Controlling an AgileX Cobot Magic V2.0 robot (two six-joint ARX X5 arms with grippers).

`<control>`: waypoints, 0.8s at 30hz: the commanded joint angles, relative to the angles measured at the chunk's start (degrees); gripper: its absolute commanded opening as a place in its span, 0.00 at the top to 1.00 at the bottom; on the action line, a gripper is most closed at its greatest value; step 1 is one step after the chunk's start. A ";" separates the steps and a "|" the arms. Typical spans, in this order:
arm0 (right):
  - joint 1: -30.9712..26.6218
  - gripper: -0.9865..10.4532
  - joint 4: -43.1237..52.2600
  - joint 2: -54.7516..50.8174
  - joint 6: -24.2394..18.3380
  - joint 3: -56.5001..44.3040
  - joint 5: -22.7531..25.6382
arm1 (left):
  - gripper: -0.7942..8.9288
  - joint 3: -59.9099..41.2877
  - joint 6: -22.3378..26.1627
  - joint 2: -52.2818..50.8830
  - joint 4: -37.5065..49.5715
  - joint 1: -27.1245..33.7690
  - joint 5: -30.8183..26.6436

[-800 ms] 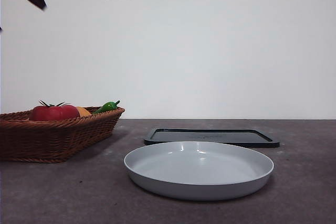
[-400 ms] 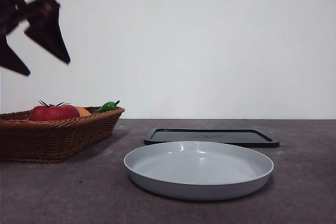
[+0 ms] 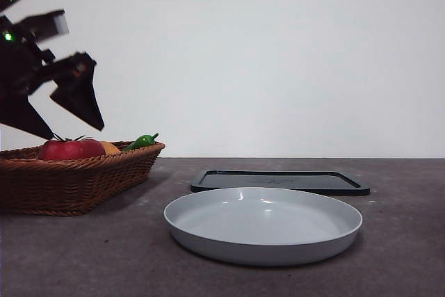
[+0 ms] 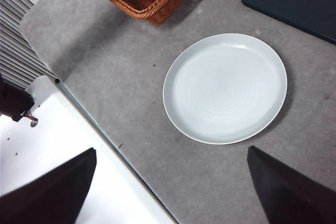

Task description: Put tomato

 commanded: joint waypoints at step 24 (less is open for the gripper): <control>0.28 0.51 -0.20 0.42 -0.42 1.14 0.13 | 0.58 1.18 0.39 6.75 0.94 -0.76 -0.02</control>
